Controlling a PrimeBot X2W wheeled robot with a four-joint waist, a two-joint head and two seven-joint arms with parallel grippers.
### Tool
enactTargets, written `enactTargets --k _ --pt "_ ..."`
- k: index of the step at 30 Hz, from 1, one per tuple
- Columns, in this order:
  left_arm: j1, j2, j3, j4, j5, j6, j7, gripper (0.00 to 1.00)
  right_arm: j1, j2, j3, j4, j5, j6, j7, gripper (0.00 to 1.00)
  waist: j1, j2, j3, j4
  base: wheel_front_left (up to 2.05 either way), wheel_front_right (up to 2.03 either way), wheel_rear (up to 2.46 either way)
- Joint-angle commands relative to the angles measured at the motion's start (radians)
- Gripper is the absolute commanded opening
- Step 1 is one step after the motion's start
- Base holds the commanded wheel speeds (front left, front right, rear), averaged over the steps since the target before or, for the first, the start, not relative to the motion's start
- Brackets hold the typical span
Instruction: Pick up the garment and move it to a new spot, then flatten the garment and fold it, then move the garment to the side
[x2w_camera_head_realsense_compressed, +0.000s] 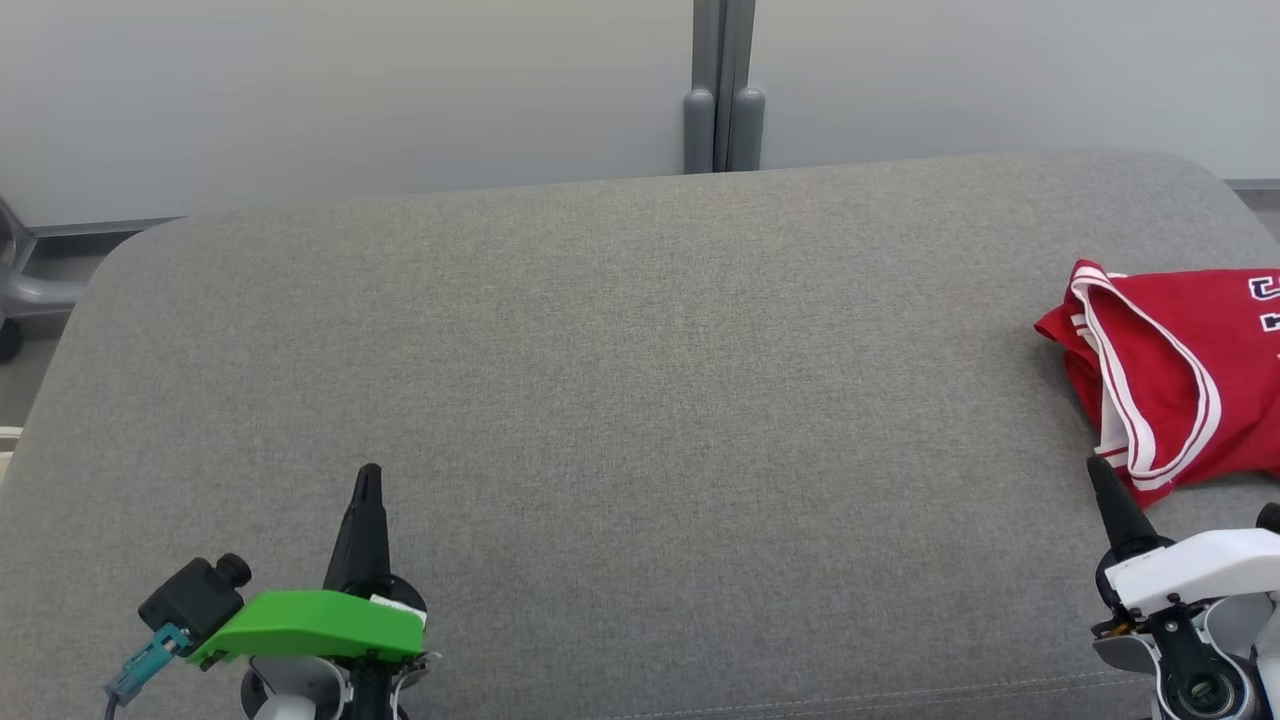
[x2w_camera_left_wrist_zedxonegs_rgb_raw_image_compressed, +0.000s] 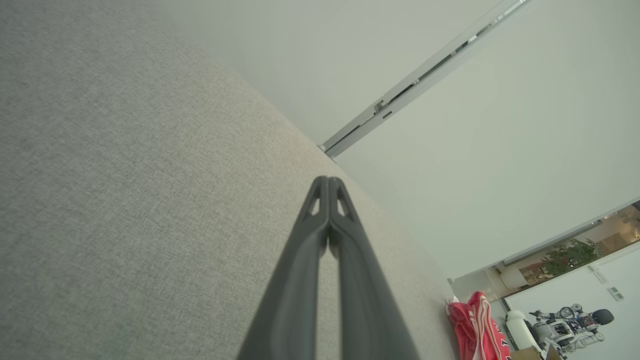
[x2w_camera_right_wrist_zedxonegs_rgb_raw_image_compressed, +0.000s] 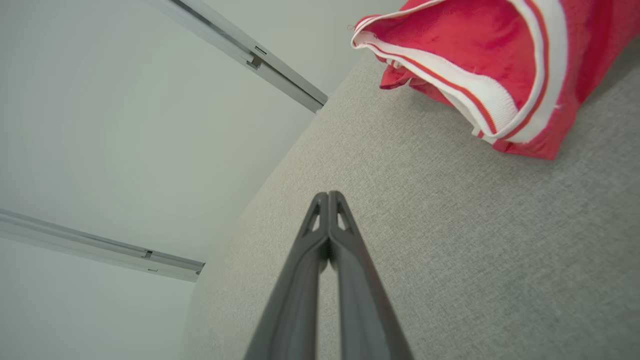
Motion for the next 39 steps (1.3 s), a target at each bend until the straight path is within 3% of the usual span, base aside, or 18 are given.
enactTargets --k 1,39 --pt "-0.031 -0.003 0.008 -0.002 -0.029 -0.010 -0.004 0.00 -0.031 -0.009 -0.011 0.000 0.031 0.000 0.009 0.00 0.0000 -0.0001 0.000 0.000 0.00 0.00 0.00" --pt "-0.091 -0.055 0.016 0.055 -0.376 -0.081 -0.012 0.00 -0.141 -0.021 -0.121 0.142 0.402 0.000 0.138 0.00 0.0000 -0.0001 0.011 0.000 0.00 0.00 0.00"
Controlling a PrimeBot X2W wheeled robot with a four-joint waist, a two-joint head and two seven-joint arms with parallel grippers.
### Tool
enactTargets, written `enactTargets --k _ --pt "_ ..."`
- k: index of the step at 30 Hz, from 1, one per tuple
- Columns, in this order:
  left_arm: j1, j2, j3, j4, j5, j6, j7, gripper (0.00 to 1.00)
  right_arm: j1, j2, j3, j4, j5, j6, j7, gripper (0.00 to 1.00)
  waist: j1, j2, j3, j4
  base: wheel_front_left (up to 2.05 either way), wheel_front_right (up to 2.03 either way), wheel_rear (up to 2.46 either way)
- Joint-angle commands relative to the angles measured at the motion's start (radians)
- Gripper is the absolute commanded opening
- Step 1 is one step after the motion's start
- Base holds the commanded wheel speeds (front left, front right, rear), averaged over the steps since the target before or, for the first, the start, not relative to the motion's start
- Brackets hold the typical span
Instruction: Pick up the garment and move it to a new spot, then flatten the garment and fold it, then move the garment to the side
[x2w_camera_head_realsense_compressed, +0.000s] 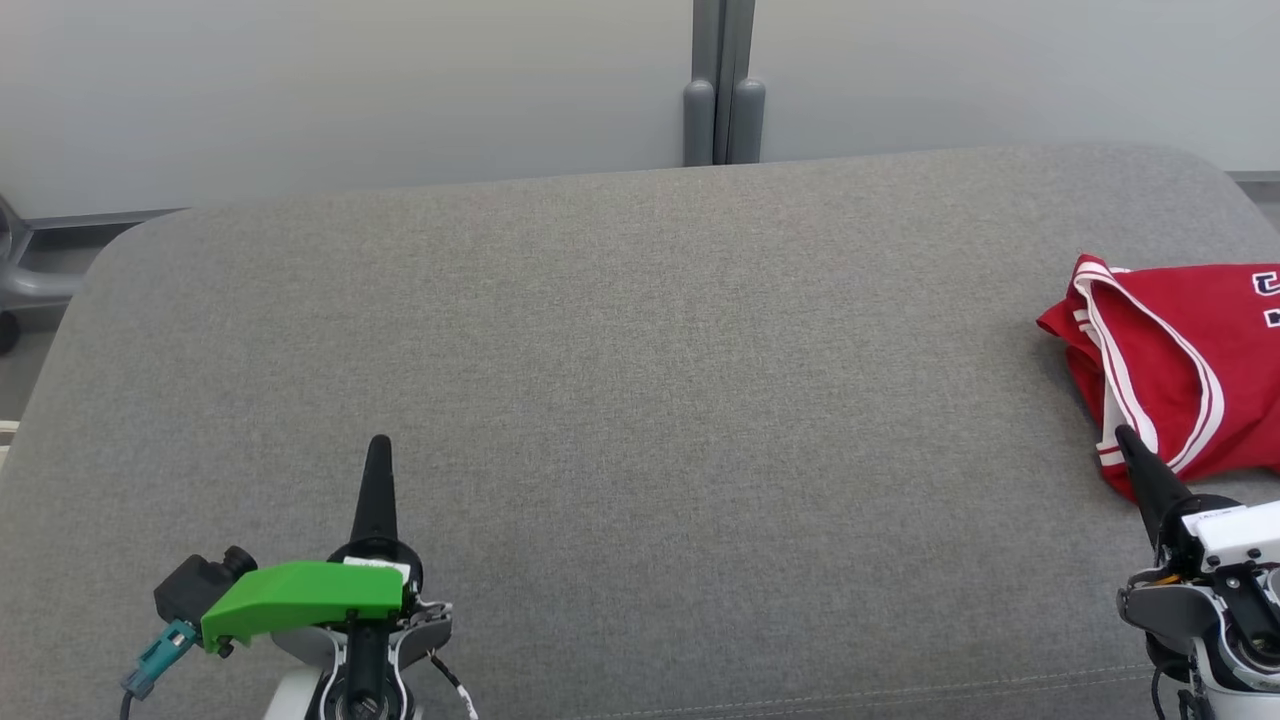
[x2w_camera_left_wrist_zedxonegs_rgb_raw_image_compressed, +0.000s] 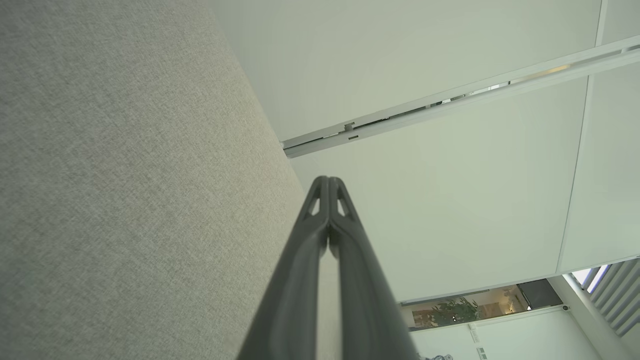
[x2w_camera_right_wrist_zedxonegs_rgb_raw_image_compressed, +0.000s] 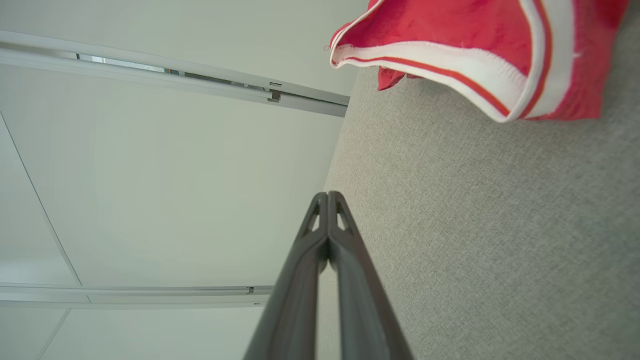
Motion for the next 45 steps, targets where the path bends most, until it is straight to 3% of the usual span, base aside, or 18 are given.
enactTargets --k 1,33,45 --pt "-0.026 -0.002 0.004 0.000 -0.024 -0.011 -0.003 0.00 -0.027 -0.009 -0.008 0.005 0.028 0.001 0.011 0.00 0.0000 -0.0001 0.000 0.000 0.00 0.00 0.00" --pt "-0.062 -0.036 0.008 0.037 -0.245 -0.055 -0.009 0.00 -0.095 -0.012 -0.083 0.095 0.254 0.000 0.095 0.00 0.0000 -0.0001 0.009 0.000 0.00 0.00 0.00" --pt "-0.060 -0.035 0.008 0.037 -0.236 -0.053 -0.008 0.00 -0.094 -0.007 -0.089 0.094 0.244 0.000 0.098 0.00 0.0000 -0.0001 0.009 0.000 0.00 0.00 0.00"
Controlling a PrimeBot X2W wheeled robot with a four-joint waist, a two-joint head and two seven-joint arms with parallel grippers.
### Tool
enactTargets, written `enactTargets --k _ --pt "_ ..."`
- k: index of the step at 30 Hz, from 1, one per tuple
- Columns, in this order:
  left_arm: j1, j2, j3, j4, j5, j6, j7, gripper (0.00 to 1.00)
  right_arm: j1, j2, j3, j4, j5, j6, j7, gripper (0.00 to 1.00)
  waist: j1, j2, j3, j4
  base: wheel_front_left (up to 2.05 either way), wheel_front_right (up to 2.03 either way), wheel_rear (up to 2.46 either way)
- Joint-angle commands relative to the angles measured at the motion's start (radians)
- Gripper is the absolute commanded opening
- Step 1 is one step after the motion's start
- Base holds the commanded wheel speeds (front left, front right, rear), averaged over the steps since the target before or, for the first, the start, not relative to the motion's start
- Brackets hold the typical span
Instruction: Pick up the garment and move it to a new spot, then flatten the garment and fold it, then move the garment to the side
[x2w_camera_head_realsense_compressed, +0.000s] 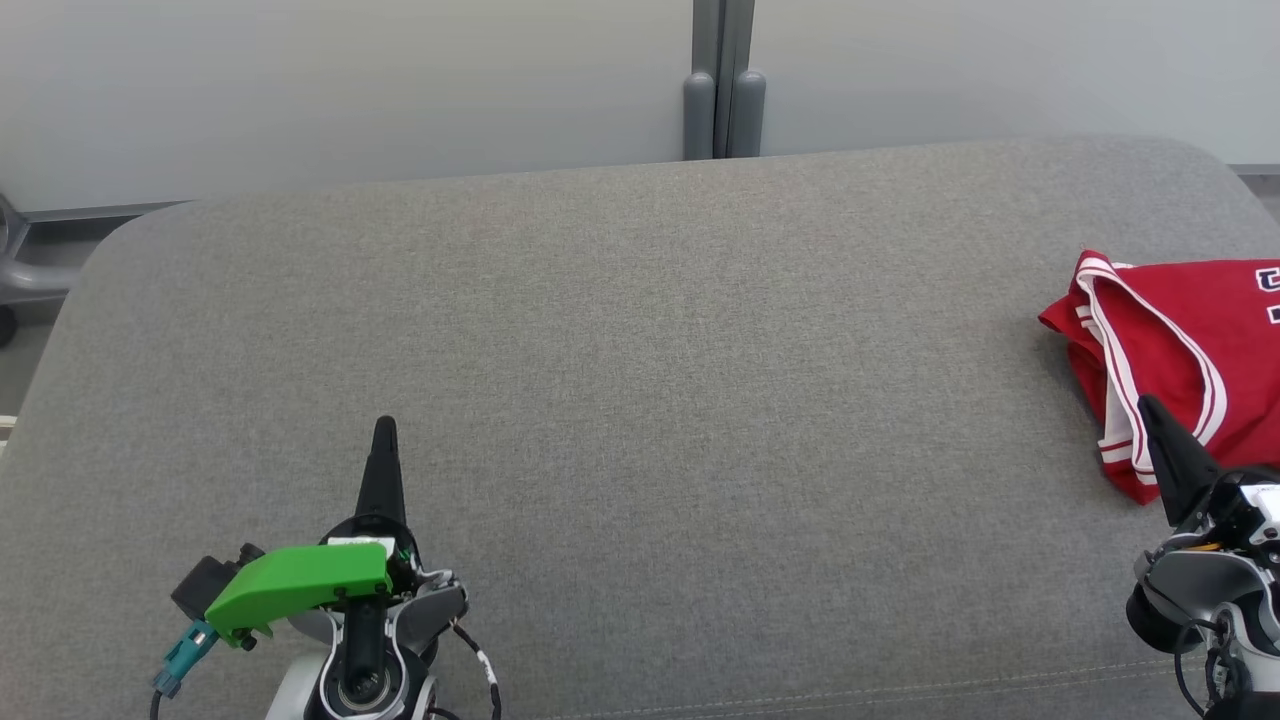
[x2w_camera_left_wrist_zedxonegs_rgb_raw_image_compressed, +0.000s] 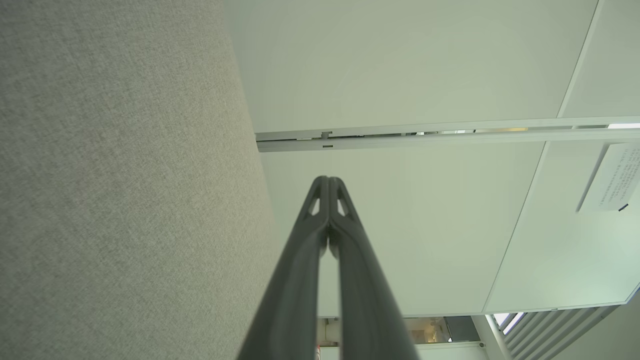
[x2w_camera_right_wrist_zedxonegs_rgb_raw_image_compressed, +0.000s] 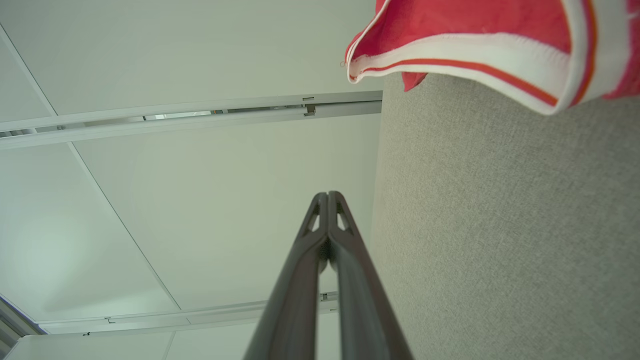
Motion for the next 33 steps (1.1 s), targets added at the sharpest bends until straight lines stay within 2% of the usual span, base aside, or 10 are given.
enactTargets --k 1,33 --pt "-0.015 0.001 0.001 0.001 0.001 -0.002 -0.003 0.00 -0.012 -0.001 -0.003 0.002 -0.002 0.000 0.004 0.00 0.0000 0.0000 0.000 0.000 0.00 0.00 0.00" --pt "-0.014 0.001 0.001 0.001 0.001 -0.002 -0.003 0.00 -0.015 0.005 -0.014 0.002 -0.013 0.000 0.011 0.00 0.0000 0.0000 0.000 0.000 0.00 0.00 0.00"
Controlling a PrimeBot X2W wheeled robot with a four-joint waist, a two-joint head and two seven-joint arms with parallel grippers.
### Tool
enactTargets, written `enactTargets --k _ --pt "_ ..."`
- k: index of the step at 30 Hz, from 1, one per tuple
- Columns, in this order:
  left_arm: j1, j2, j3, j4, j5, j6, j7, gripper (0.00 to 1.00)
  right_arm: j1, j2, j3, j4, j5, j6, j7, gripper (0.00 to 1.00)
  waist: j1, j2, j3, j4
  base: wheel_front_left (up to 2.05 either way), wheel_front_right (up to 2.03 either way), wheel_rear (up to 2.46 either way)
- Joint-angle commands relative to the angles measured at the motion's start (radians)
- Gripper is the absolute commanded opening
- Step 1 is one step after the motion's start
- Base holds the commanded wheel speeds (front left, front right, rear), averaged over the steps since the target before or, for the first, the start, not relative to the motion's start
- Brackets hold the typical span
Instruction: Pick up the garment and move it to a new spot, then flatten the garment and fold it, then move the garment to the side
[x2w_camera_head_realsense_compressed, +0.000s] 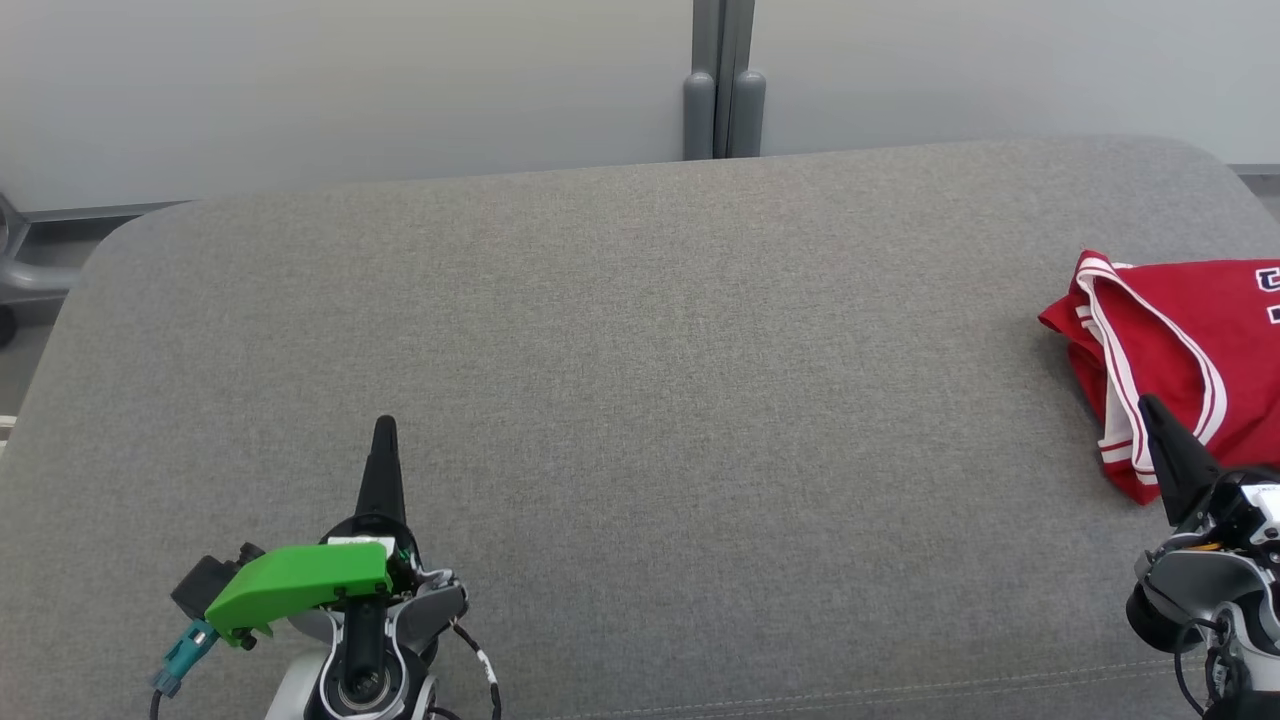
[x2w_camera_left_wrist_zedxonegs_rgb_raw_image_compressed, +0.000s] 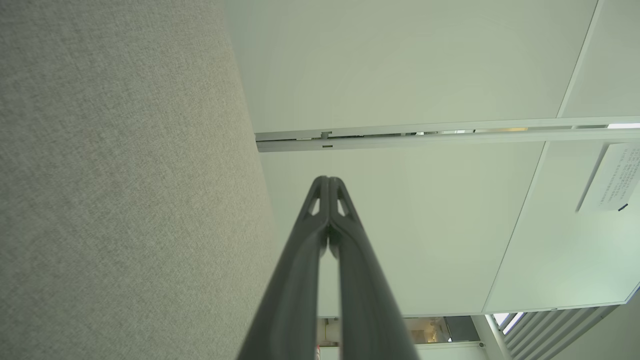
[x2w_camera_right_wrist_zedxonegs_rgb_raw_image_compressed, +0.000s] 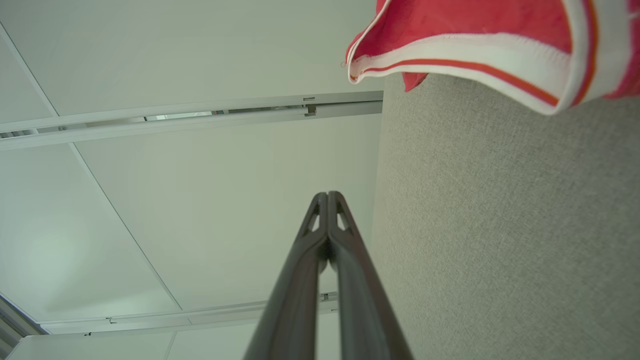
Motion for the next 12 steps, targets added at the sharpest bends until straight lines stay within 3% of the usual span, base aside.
enactTargets --k 1,12 --pt "-0.014 0.001 0.001 0.001 0.001 -0.002 -0.003 0.00 -0.012 -0.001 -0.002 0.002 -0.005 0.000 0.003 0.00 0.0000 0.0000 0.000 0.000 0.00 0.00 0.00" --pt "-0.014 0.001 0.001 0.001 0.001 -0.002 -0.003 0.00 -0.012 0.000 -0.005 0.002 -0.008 0.000 0.006 0.00 0.0000 0.0000 0.000 0.000 0.00 0.00 0.00"
